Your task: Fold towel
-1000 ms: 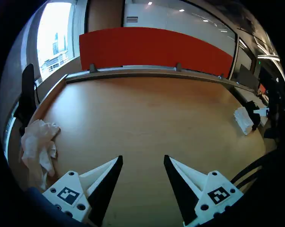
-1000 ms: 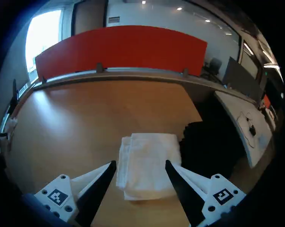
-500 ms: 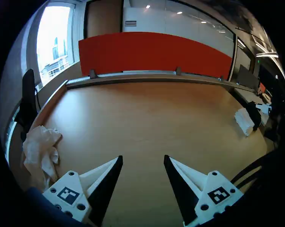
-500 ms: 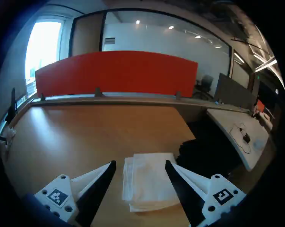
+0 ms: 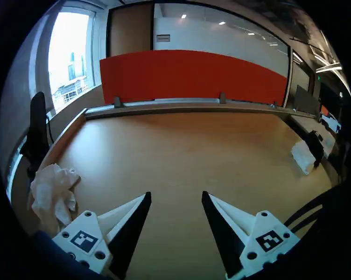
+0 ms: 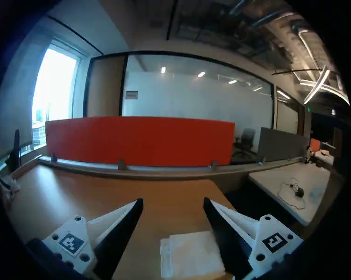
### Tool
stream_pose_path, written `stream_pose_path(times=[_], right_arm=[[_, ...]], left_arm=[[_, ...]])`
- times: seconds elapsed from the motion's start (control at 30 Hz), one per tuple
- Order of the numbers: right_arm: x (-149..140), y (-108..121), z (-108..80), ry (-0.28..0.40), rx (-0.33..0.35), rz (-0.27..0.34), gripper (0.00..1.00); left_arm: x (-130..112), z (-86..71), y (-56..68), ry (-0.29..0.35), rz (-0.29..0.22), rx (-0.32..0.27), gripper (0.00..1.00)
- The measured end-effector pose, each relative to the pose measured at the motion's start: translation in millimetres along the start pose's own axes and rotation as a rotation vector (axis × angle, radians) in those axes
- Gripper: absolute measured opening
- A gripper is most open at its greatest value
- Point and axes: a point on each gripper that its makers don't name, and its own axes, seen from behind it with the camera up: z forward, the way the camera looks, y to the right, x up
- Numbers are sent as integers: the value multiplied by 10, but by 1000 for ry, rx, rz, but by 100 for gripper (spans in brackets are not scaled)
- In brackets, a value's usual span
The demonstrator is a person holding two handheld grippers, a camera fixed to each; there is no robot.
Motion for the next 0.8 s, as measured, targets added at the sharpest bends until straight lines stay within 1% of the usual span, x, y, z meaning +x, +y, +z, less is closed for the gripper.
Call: stream_pose_path(times=[0.1, 0.27, 0.37, 0.67, 0.8], right_arm=[[83, -41, -22, 35, 6, -2, 100], [129, -99, -37, 45, 11, -10, 100], [147, -144, -47, 48, 17, -11, 100], [231, -328, -74, 51, 32, -19, 100], [301, -452, -87, 55, 44, -19, 100]], left_arm=[[62, 2, -29, 23, -6, 9, 80], [211, -2, -88, 78, -16, 26, 80], [338, -12, -127, 121, -25, 37, 80], [862, -109, -259, 285, -38, 77, 79], [1056, -152, -343, 340, -64, 94, 80]])
